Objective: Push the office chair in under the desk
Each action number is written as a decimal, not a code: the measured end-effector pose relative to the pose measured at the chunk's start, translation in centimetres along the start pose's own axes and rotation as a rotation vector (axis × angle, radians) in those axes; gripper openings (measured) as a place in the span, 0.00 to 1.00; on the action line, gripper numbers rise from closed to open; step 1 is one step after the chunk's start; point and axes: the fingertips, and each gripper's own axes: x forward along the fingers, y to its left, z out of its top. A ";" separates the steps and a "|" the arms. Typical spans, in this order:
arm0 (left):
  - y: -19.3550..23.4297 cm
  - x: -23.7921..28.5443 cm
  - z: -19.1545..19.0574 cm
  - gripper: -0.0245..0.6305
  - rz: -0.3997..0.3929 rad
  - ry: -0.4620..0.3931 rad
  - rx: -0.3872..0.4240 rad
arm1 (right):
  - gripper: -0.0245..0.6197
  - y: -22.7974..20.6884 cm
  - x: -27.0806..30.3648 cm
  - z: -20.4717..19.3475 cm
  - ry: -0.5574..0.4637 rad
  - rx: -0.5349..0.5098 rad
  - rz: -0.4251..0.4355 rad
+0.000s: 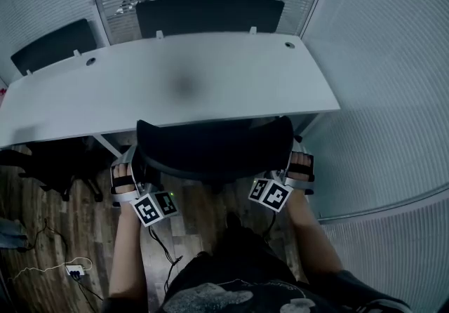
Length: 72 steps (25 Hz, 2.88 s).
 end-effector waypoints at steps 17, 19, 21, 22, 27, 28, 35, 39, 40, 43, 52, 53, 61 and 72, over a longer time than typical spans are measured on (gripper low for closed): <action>0.3 1.1 0.0 0.43 -0.016 0.004 0.009 | 0.47 -0.2 1.1 0.4 -0.004 0.001 -0.001; 0.3 1.2 0.0 0.43 -0.017 0.002 0.013 | 0.47 -0.2 1.2 0.4 -0.014 -0.006 -0.005; 0.3 1.4 0.0 0.43 -0.016 0.008 0.011 | 0.47 -0.2 1.4 0.5 -0.022 -0.010 -0.009; 0.4 1.5 -0.1 0.43 -0.015 0.012 0.009 | 0.47 -0.3 1.5 0.5 -0.025 -0.011 -0.010; 0.6 1.9 -0.2 0.43 -0.018 0.025 0.002 | 0.47 -0.4 1.8 0.9 -0.033 -0.018 -0.003; 0.5 2.1 -0.2 0.43 -0.018 0.027 0.002 | 0.47 -0.4 1.9 0.8 -0.035 -0.018 -0.005; 0.4 2.3 -0.1 0.43 -0.024 0.073 0.001 | 0.47 -0.2 2.3 0.7 -0.045 -0.023 -0.011; 0.3 2.2 -0.4 0.43 0.004 0.059 -0.008 | 0.47 0.0 2.0 0.9 -0.062 -0.034 -0.001; 0.4 2.2 -0.5 0.43 0.004 0.067 -0.014 | 0.47 0.0 2.0 1.0 -0.068 -0.025 0.004; 0.4 2.3 -0.4 0.43 -0.014 0.094 -0.027 | 0.47 -0.3 1.7 1.2 -0.090 -0.001 -0.004; 0.7 0.4 -0.9 0.45 -0.040 0.121 -0.091 | 0.47 -1.0 -1.6 0.8 -0.053 0.084 -0.017; 0.6 -0.1 -1.1 0.45 -0.044 0.124 -0.108 | 0.47 -0.9 -2.1 0.8 -0.051 0.106 -0.016; 2.0 -6.5 -0.6 0.45 -0.016 0.048 -0.289 | 0.47 -1.6 -7.6 1.8 -0.057 0.339 0.002; 1.2 -14.7 0.2 0.23 -0.080 -0.100 -0.488 | 0.47 -3.4 -15.8 6.3 -0.152 0.808 0.088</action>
